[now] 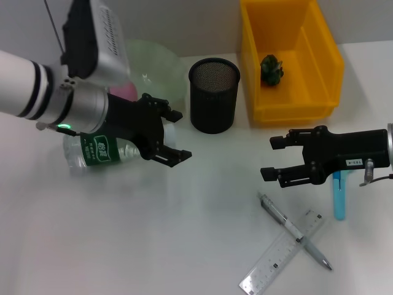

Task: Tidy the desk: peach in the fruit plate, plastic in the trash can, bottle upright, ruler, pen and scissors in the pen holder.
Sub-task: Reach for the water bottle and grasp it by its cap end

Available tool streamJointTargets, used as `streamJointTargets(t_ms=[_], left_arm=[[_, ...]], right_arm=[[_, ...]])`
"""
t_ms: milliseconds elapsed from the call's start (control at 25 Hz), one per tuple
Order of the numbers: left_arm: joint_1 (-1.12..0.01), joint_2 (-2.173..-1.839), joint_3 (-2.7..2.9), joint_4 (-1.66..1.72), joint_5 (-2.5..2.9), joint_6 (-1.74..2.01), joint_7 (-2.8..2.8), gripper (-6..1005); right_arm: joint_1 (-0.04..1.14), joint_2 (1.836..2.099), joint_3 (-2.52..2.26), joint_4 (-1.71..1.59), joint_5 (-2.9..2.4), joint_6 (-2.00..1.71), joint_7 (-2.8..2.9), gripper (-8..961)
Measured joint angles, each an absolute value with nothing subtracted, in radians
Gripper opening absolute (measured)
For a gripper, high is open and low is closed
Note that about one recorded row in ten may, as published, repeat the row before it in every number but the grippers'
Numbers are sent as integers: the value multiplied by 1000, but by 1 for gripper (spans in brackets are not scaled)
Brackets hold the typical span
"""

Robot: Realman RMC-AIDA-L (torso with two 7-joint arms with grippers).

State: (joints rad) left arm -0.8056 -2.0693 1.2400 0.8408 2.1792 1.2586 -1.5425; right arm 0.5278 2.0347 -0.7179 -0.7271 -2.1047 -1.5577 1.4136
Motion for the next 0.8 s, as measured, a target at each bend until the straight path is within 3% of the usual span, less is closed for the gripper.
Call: streamJointTargets(t_ms=[800], left_arm=[[-805,-2076,1484,895,2298,1063,-1541,815]], right_arm=[[536,2039,-711,-688,-2100,-1545,1437,811]])
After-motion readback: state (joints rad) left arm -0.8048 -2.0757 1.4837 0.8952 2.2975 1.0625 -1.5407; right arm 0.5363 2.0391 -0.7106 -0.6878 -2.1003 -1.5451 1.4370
